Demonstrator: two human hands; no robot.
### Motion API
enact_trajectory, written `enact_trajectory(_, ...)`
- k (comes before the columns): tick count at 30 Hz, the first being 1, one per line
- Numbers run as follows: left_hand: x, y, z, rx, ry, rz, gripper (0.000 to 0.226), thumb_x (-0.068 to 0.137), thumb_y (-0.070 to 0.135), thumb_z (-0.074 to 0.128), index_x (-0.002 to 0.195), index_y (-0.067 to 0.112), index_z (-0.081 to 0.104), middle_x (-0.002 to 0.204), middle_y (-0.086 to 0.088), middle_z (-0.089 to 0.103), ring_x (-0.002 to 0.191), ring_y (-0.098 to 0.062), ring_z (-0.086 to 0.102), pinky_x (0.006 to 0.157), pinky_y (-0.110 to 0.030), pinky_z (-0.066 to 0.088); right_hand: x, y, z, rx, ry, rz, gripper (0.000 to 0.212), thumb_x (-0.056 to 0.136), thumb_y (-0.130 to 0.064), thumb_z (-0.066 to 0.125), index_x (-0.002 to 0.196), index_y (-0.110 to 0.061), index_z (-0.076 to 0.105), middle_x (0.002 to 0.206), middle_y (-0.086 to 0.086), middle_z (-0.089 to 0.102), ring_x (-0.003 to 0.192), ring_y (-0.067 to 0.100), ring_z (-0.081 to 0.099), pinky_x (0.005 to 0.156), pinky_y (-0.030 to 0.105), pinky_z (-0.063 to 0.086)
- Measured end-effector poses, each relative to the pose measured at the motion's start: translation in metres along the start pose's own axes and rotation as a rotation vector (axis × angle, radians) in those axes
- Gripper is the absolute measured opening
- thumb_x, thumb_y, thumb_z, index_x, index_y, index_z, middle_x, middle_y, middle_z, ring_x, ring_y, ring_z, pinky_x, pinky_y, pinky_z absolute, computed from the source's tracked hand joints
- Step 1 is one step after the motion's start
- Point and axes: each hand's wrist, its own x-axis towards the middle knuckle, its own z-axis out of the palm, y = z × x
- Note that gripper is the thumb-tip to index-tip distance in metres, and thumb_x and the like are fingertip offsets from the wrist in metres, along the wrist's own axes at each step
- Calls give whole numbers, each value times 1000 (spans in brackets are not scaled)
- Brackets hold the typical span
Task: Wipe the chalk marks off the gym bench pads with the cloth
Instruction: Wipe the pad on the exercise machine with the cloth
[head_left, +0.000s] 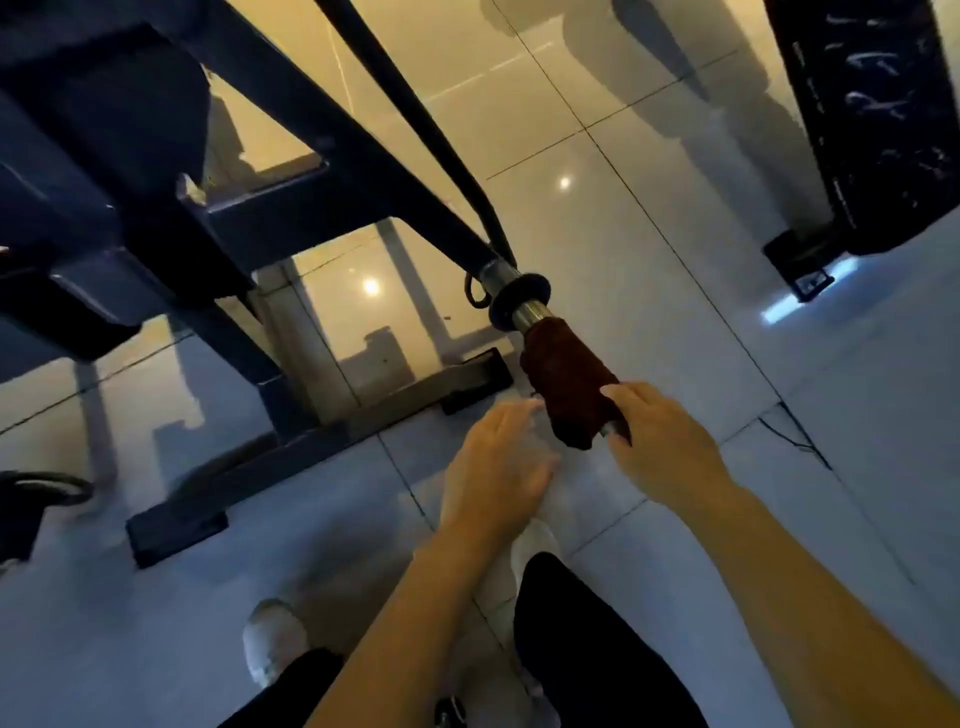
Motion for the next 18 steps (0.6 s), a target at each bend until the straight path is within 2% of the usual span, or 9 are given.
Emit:
enact_trajectory(2, 17, -16, 37, 24, -3, 96, 58, 86, 25, 68, 139, 21, 44, 141, 2, 44, 131, -15, 39, 109, -30, 35, 5, 7, 26, 77, 262, -11, 42, 86, -15, 66, 127, -15, 60, 122, 4, 60, 99, 26, 58, 72, 33, 49)
enact_trajectory(4, 31, -37, 74, 55, 15, 213, 62, 82, 26, 71, 138, 18, 46, 146, -3, 40, 135, -22, 37, 113, -36, 31, 9, 8, 43, 30, 437, -59, 34, 82, -17, 71, 116, -13, 67, 110, 5, 65, 89, 26, 61, 65, 30, 47)
enact_trajectory(6, 36, -54, 108, 73, 76, 320, 65, 77, 36, 74, 132, 19, 45, 145, -7, 42, 131, -28, 43, 106, -42, 38, 9, 17, 53, -11, 549, -67, 26, 82, -21, 74, 106, -13, 70, 100, 5, 65, 81, 26, 60, 63, 27, 39)
enact_trajectory(8, 41, -62, 132, 61, 216, 385, 66, 73, 46, 72, 124, 20, 40, 135, -9, 47, 120, -29, 51, 94, -39, 45, 11, 21, 54, -29, 661, -98, 17, 83, -22, 74, 96, -12, 71, 91, 5, 63, 74, 23, 57, 61, 26, 35)
enact_trajectory(11, 54, -66, 156, -79, 367, 395, 57, 77, 52, 63, 117, 20, 38, 122, -7, 52, 106, -24, 55, 82, -27, 45, 14, 22, 57, -36, 723, -103, 11, 88, -23, 69, 89, -12, 69, 84, -4, 49, 73, 16, 47, 59, 28, 32)
enact_trajectory(15, 56, -73, 159, -160, 477, 442, 21, 91, 18, 60, 111, 12, 55, 108, 0, 56, 92, -13, 52, 72, -19, 45, 19, 28, 59, -142, 784, -128, 21, 94, -30, 59, 101, -11, 66, 93, -2, 47, 83, 14, 44, 70, 32, 35)
enact_trajectory(16, 52, -76, 152, -170, 478, 437, 16, 94, 14, 56, 110, 11, 56, 104, 4, 53, 89, -9, 49, 69, -15, 39, 17, 26, 59, -152, 789, -132, 23, 96, -31, 57, 104, -11, 65, 95, 1, 51, 84, 14, 43, 71, 31, 34)
enact_trajectory(18, 36, -79, 133, -164, 451, 415, 14, 98, 14, 50, 111, 12, 54, 101, 8, 46, 86, -10, 47, 66, -21, 34, 10, 21, 59, -142, 785, -147, 27, 98, -33, 55, 106, -10, 66, 100, 6, 56, 85, 14, 43, 70, 31, 32)
